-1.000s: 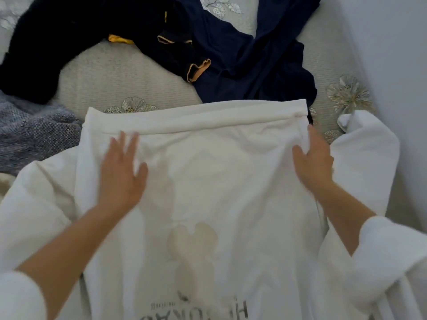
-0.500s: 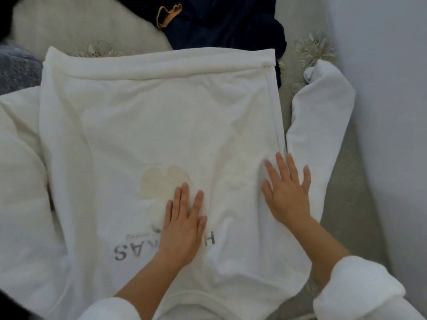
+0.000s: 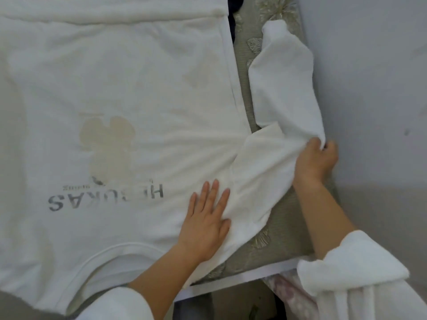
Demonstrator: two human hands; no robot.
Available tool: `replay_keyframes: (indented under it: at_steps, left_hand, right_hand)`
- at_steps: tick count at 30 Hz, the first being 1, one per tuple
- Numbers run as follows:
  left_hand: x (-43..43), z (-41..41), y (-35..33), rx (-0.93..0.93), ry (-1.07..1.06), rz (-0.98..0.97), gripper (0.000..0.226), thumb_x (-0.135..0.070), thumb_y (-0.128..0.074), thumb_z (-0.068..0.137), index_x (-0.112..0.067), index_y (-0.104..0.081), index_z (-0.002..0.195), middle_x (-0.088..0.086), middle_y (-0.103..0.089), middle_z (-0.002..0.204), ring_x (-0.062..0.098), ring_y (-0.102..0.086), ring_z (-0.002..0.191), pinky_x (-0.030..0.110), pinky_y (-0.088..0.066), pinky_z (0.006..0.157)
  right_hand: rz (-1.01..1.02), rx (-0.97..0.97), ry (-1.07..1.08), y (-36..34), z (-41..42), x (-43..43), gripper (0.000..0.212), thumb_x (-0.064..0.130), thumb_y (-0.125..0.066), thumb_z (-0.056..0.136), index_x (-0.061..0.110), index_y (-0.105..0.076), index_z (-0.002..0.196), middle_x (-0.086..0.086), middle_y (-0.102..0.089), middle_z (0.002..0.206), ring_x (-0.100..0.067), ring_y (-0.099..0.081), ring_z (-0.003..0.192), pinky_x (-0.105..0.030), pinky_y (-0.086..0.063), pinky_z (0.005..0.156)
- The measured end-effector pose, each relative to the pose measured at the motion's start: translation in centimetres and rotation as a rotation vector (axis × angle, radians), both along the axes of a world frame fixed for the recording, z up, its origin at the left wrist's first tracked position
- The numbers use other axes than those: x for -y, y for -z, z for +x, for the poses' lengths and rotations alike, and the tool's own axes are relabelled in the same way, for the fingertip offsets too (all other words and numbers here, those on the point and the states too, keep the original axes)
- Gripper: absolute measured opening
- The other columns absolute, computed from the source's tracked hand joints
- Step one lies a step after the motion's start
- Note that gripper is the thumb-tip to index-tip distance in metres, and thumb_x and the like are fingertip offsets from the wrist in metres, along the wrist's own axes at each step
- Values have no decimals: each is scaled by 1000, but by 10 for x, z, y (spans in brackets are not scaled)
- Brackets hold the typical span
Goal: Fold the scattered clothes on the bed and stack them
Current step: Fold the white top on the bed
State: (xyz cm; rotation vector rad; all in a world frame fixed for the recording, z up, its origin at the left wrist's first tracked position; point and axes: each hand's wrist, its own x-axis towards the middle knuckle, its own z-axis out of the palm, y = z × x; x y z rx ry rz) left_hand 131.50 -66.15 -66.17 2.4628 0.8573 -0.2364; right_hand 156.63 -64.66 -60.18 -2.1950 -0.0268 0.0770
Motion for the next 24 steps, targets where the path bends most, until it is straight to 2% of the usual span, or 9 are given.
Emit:
replay_keyframes:
  at_steps: [2, 4, 6, 9, 11, 13, 17, 22, 24]
  left_hand:
    - [8, 15, -3, -8, 27, -31, 69, -46, -36, 91, -21, -17, 152, 12, -13, 158, 28, -5, 145, 46, -8, 111]
    - [19, 28, -5, -53, 91, -57, 73, -48, -39, 85, -22, -23, 151, 13, -17, 158, 29, -8, 144, 47, -11, 110]
    - [29, 39, -5, -121, 128, -66, 77, -48, -39, 77, -20, -31, 148, 14, -22, 156, 33, -14, 142, 49, -14, 109]
    - [36, 46, -5, -156, 116, -68, 79, -48, -40, 73, -19, -34, 146, 14, -23, 155, 35, -17, 141, 51, -16, 107]
    - [35, 48, -4, -175, 109, -83, 77, -50, -41, 73, -21, -37, 144, 14, -27, 154, 34, -17, 141, 51, -18, 107]
    - [31, 51, -7, -170, 89, -102, 75, -54, -36, 75, -26, -36, 144, 12, -24, 156, 30, -9, 143, 50, -20, 112]
    - [21, 58, -25, -236, 112, -242, 73, -56, -29, 87, -33, -3, 151, 2, 22, 158, 26, 29, 141, 47, 11, 115]
    - [14, 61, -39, -238, 140, -365, 84, -50, -48, 90, -35, 8, 150, 4, 28, 155, 31, 31, 140, 52, 12, 114]
    - [12, 56, -42, -229, 159, -387, 89, -47, -52, 90, -35, 12, 150, 4, 29, 155, 31, 32, 139, 52, 13, 114]
  right_hand:
    - [-7, 10, 139, -3, 7, 32, 13, 17, -43, 76, 6, -46, 70, -12, -47, 72, -18, -39, 69, -30, -33, 62]
    - [-157, -159, 170, 7, 16, 69, 28, 17, -47, 80, -7, -56, 90, -23, -57, 89, -30, -54, 81, -37, -39, 69]
    - [-335, -361, 22, 14, 25, 92, 24, 8, -55, 85, -8, -56, 103, -20, -58, 95, -34, -59, 92, -31, -40, 61]
    - [-311, -417, -100, 4, 37, 84, 35, 5, -63, 83, 1, -50, 115, -9, -52, 101, -20, -53, 87, -22, -37, 54]
    - [-217, -434, -94, -1, 49, 65, 52, 16, -71, 80, 0, -48, 124, -5, -53, 107, -18, -52, 91, -22, -40, 69]
    - [-95, -608, -6, -5, 60, 48, 58, 31, -76, 72, -1, -60, 117, -6, -63, 103, -22, -60, 89, -31, -50, 74]
    - [114, -1126, -96, -46, 69, 27, 13, 17, -62, 83, 7, -70, 85, -13, -71, 85, -24, -70, 68, -33, -59, 66]
    - [814, -1002, -179, -106, 48, 13, 39, 15, -45, 95, 2, -52, 131, -16, -63, 125, -29, -65, 110, -43, -53, 91]
    - [932, -891, -337, -115, 21, -11, 40, 16, -41, 100, 7, -44, 138, -10, -61, 128, -23, -62, 113, -39, -51, 96]
